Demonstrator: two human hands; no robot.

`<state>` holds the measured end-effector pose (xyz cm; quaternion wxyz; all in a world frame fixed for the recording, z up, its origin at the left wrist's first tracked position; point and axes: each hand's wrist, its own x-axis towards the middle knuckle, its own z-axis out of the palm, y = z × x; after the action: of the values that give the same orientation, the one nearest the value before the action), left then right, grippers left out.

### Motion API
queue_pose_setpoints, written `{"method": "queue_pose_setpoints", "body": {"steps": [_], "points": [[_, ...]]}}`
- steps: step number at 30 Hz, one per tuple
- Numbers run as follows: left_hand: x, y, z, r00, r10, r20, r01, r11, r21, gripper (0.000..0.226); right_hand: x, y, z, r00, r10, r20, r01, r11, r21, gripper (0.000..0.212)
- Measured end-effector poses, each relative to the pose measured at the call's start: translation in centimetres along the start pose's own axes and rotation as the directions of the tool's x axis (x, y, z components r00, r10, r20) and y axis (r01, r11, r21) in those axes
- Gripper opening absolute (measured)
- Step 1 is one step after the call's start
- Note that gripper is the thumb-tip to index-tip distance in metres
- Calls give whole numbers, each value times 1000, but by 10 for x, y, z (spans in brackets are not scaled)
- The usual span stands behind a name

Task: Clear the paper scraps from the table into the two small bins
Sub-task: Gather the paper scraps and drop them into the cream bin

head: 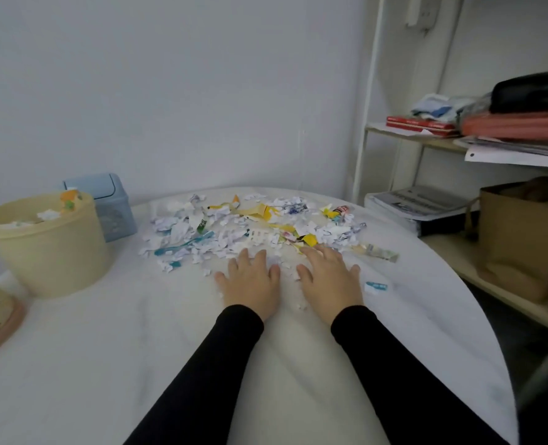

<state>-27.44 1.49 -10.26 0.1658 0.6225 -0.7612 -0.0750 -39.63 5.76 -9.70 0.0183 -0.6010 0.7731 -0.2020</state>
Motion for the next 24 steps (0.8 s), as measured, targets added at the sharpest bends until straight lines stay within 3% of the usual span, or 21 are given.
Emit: {"method": "queue_pose_setpoints", "body": {"steps": [2,6,8,11,13,16,18,22,24], "points": [[-9,1,-1,999,46,-14,-47,999,-23,56,-5,8,-5,993,108,-40,-106,994,31,46],[-38,13,4,982,128,141,-138,989,60,82,-14,23,-8,925,358,124,-358,933,-23,59],[-39,17,10,979,118,167,-134,987,92,81,-14,23,-5,942,300,152,-303,953,-1,61],[-24,21,13,989,33,143,-50,992,113,72,-11,15,-2,987,36,156,-63,983,174,58],[-13,22,14,994,-26,103,15,993,114,70,-8,14,-3,994,-35,101,7,964,265,54],[-7,23,15,996,-73,42,70,994,84,71,5,27,-6,997,1,-83,13,986,169,47],[-5,22,14,994,-100,41,96,992,79,76,20,41,-6,987,81,-140,-71,994,79,48],[3,19,16,986,-141,84,130,983,130,83,45,60,1,949,313,-18,-314,949,-10,58],[12,18,18,986,-137,94,124,983,133,79,51,59,6,963,268,29,-267,963,-39,57]]}}
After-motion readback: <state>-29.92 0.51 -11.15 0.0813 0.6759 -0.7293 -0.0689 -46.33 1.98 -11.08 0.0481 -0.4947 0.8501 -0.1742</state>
